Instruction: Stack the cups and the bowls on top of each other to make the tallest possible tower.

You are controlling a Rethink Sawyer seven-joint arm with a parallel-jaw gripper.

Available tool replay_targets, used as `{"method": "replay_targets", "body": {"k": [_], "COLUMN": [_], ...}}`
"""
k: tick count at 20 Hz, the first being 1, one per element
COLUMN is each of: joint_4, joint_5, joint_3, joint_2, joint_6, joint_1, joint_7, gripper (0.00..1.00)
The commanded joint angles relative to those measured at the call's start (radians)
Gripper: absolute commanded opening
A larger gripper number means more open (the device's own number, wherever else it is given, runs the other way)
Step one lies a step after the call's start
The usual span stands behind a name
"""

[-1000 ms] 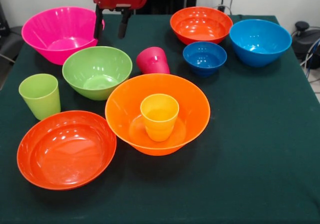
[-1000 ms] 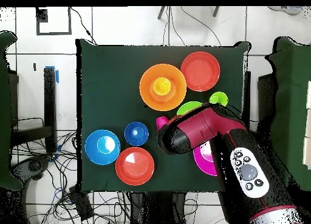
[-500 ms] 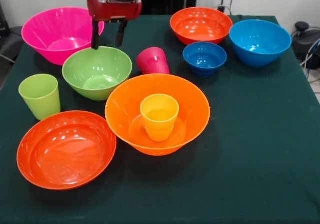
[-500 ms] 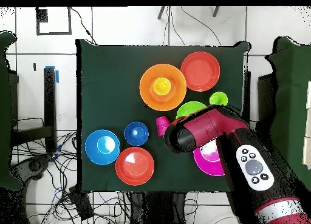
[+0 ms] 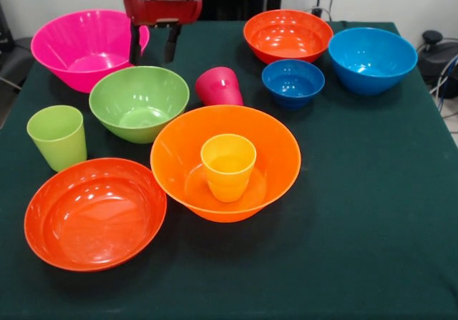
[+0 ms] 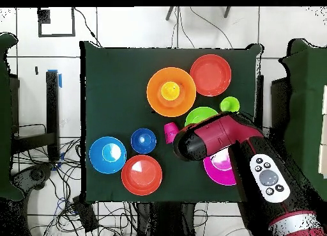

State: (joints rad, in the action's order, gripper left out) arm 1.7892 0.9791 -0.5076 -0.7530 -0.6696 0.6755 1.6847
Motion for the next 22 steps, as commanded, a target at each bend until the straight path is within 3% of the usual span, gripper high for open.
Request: {"method": "replay_targets", "body": {"k": [1, 12, 22], "joint_4": [-0.021, -0.016, -0.009], "joint_5": [-0.047, -0.137, -0.158], "joint_3": [0.089, 0.128, 0.134], "joint_2": [-0.046, -0.030, 0.062], "joint_6": [-0.168, -0.303, -0.290], "joint_1": [-0.068, -0.072, -0.055], "joint_7": [0.020, -0.030, -0.035], "gripper": [1.00, 1.00, 1.00]}}
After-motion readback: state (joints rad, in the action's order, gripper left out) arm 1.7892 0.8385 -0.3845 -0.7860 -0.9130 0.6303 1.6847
